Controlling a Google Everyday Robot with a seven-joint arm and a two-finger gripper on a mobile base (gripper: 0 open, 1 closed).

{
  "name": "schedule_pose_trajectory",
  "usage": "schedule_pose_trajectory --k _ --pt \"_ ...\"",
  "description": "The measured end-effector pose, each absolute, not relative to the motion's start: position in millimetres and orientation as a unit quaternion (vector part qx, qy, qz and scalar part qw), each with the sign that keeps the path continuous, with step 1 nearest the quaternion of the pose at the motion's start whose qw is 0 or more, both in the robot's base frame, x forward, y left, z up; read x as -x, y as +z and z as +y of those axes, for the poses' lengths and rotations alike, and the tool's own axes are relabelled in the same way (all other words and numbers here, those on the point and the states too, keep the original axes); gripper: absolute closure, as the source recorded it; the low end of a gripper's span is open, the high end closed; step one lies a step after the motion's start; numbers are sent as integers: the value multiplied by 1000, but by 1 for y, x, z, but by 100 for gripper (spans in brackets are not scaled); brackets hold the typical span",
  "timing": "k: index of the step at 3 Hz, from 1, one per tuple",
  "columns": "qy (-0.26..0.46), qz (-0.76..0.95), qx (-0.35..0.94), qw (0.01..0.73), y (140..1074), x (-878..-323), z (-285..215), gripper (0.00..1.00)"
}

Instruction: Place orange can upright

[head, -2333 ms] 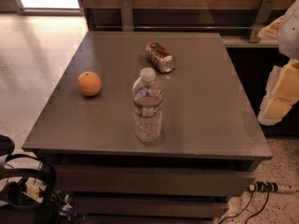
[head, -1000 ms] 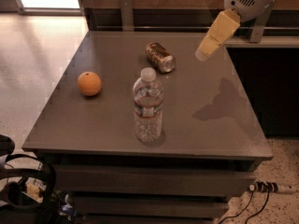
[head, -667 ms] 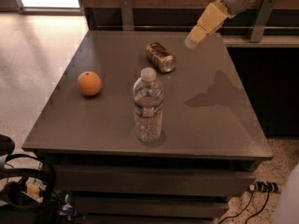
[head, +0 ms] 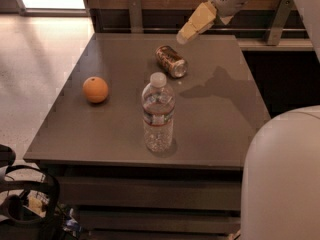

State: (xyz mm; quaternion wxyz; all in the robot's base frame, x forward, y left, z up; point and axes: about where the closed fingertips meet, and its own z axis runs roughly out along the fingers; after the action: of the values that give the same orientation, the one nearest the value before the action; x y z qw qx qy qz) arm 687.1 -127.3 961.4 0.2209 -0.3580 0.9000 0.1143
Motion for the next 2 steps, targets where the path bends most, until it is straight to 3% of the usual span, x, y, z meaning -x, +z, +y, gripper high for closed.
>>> schedule_pose_trajectory --k 2 --pt "104 902 355 223 963 -698 -112 0"
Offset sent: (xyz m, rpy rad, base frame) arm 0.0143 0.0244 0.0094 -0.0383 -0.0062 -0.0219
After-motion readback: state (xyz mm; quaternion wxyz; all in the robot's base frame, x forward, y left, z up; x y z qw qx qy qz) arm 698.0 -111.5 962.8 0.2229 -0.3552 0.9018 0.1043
